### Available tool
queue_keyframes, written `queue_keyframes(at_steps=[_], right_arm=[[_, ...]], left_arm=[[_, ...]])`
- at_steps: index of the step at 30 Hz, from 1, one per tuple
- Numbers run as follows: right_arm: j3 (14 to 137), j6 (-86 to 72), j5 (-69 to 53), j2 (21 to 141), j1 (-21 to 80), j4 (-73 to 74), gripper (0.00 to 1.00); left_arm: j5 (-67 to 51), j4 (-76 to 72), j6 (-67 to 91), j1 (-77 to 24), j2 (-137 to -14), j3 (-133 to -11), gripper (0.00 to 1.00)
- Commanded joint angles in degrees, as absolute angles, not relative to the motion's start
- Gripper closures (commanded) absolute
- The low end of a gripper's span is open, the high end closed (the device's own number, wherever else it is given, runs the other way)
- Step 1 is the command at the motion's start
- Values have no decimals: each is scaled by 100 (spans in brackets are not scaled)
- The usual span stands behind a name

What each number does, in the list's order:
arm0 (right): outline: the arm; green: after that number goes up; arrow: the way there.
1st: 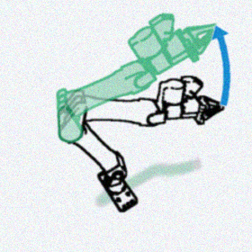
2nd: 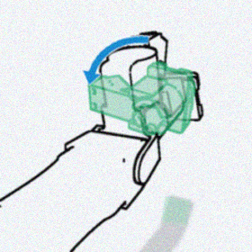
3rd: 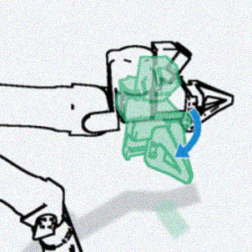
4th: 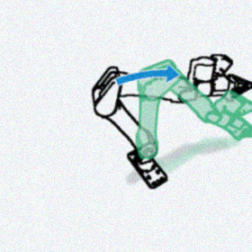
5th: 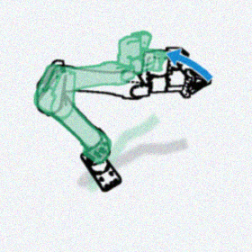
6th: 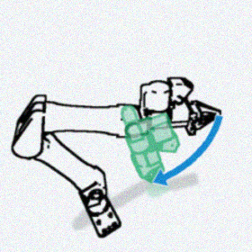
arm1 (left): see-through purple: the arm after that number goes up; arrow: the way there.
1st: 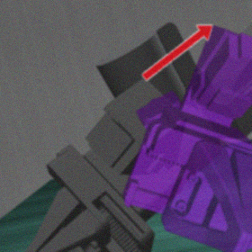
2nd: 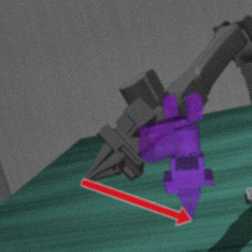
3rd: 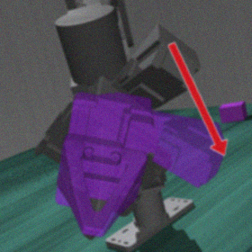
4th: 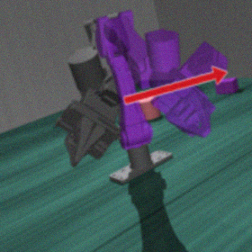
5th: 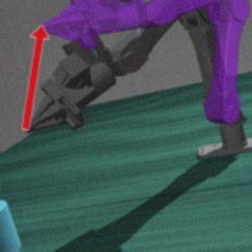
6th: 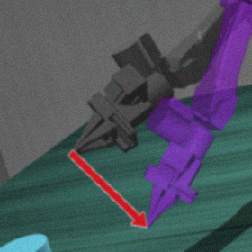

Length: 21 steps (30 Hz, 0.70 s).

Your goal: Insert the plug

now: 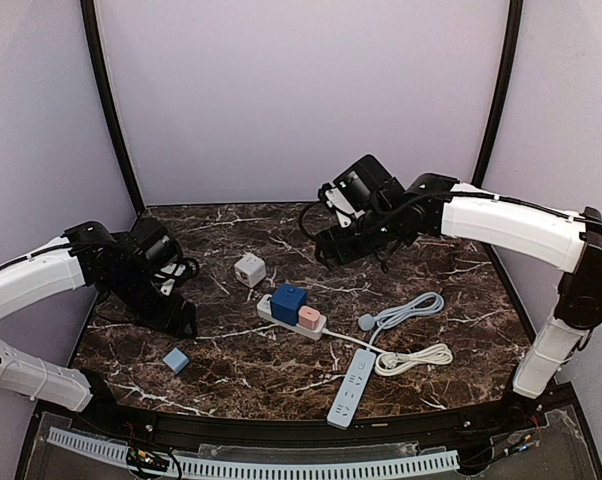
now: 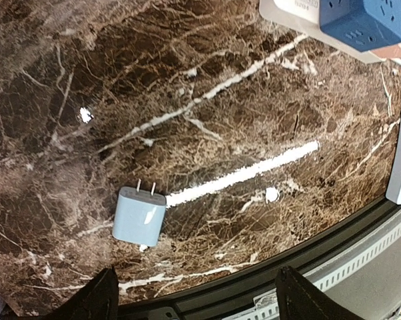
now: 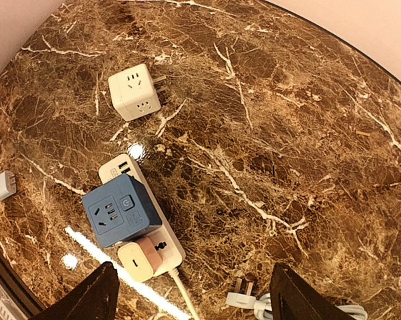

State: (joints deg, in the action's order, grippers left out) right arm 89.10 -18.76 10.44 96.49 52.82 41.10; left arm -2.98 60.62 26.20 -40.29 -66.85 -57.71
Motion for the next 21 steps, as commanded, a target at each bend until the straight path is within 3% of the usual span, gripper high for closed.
queue_keyframes(at_steps=[1, 21], right_arm=[[8781, -1932, 1019, 9652, 5256, 4034, 22], [8747, -1836, 1002, 9685, 5256, 3975, 22]], left_arm=[[-609, 6391, 2828, -4228, -6431, -5401, 18], [-576, 6566, 3119, -4769, -6147, -4620, 21]])
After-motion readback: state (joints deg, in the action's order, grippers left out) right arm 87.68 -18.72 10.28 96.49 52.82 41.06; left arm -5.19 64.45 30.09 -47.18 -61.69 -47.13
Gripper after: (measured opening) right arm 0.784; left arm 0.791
